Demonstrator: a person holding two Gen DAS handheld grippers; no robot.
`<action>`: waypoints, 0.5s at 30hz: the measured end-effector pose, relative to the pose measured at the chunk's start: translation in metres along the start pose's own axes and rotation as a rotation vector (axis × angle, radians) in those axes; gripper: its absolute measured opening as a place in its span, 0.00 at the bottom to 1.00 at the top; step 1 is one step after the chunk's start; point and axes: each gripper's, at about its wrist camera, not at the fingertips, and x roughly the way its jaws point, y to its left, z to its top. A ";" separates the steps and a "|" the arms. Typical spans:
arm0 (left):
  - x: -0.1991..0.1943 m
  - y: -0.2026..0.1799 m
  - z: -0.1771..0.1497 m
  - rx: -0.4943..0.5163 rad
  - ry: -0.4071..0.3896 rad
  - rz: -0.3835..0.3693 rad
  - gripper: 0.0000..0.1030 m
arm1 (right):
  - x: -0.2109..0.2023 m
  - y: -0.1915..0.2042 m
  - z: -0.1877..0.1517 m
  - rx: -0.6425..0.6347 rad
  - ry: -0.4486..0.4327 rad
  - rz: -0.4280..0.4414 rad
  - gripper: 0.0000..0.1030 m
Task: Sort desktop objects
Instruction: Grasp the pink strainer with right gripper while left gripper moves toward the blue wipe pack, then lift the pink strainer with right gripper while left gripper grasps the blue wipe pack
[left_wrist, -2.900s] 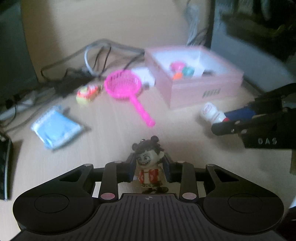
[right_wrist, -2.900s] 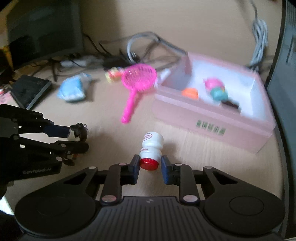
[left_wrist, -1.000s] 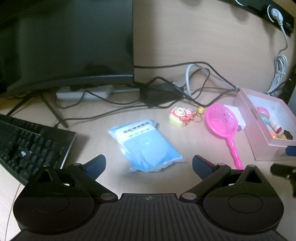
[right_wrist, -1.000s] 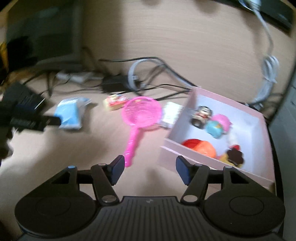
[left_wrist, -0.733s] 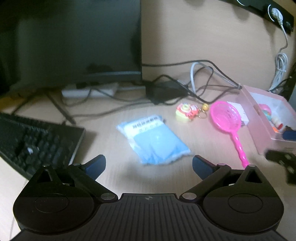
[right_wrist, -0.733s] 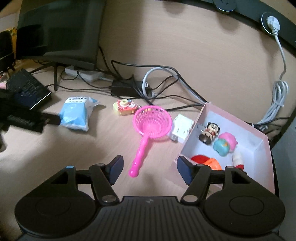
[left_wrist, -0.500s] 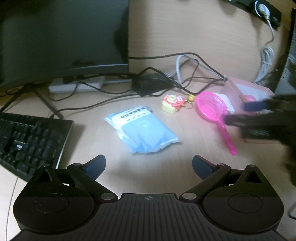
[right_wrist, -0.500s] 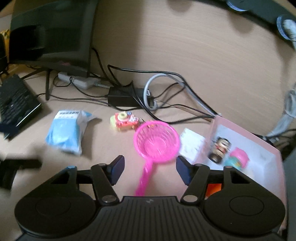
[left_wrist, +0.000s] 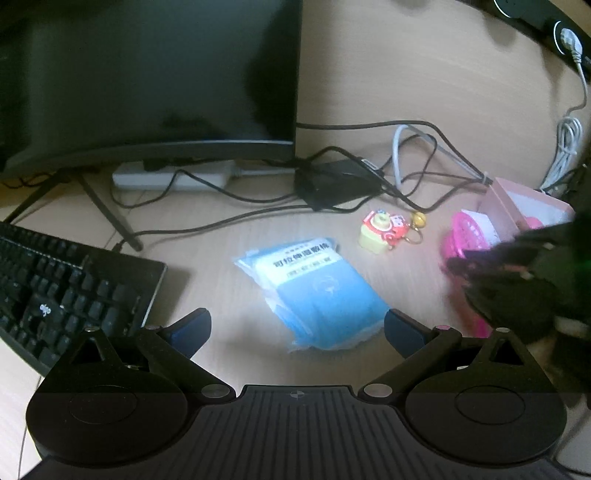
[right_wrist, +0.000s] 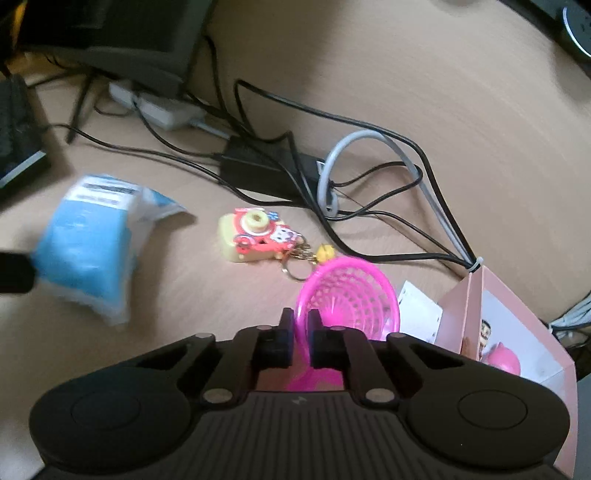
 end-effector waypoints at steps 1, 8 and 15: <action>0.001 0.000 0.000 0.004 0.003 0.000 0.99 | -0.008 0.001 -0.004 0.002 -0.009 0.020 0.06; 0.002 -0.009 -0.008 0.039 0.024 -0.013 0.99 | -0.066 0.020 -0.043 -0.020 -0.029 0.165 0.06; 0.020 -0.037 0.010 0.048 0.010 0.065 1.00 | -0.087 0.031 -0.071 -0.066 -0.020 0.150 0.07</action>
